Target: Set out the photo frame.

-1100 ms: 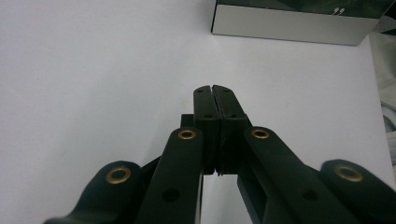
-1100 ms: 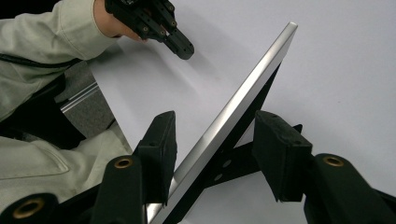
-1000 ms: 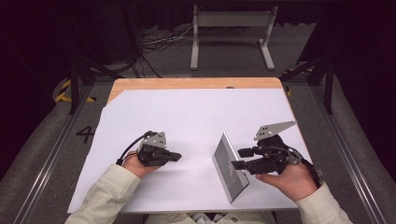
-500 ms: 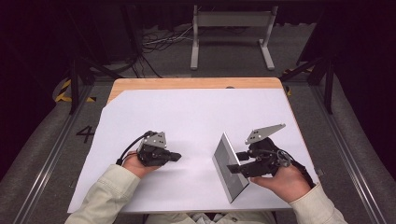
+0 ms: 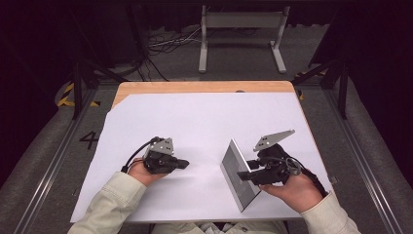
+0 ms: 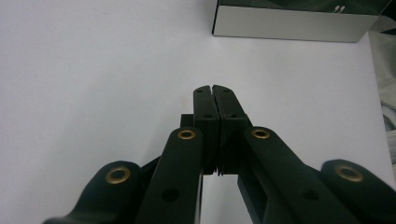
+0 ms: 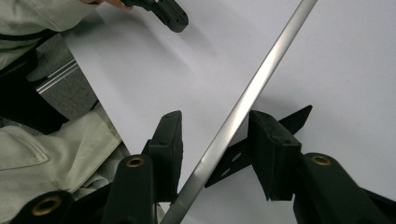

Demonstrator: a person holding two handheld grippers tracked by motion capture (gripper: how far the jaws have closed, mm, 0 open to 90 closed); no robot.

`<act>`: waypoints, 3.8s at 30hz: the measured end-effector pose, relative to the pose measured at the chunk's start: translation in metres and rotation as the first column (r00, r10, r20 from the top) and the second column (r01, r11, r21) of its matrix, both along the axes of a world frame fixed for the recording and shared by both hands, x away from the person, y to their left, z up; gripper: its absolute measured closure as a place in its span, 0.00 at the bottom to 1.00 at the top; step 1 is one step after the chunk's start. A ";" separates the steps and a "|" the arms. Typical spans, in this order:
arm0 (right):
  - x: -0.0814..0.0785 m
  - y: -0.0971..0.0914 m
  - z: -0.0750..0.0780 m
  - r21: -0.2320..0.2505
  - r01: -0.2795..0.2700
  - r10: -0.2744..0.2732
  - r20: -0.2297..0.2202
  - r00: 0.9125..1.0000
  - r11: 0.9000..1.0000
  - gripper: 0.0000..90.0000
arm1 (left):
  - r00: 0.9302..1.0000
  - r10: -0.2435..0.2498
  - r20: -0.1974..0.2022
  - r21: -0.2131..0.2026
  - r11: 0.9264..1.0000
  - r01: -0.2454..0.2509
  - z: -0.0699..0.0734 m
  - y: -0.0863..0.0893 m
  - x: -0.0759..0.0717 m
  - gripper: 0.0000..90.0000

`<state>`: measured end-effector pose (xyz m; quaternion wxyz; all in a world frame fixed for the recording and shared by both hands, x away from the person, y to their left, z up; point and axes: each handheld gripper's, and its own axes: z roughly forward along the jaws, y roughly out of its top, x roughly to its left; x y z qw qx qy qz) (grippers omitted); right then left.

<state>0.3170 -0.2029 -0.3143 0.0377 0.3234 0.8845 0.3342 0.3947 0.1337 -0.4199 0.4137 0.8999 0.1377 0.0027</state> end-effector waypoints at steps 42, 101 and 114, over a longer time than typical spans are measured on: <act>0.019 0.000 0.026 -0.074 -0.111 0.117 0.085 0.989 0.991 0.93 | 0.999 0.033 -0.007 -0.003 0.999 -0.033 -0.001 0.012 -0.004 0.99; 0.119 0.016 0.011 -0.103 -0.577 0.584 0.047 0.811 0.810 0.91 | 0.995 0.103 -0.021 -0.004 0.995 -0.103 -0.005 0.036 -0.017 0.99; 0.123 0.012 0.009 -0.124 -0.552 0.563 0.088 0.822 0.825 0.80 | 0.995 0.102 -0.021 -0.004 0.995 -0.102 -0.005 0.036 -0.017 0.99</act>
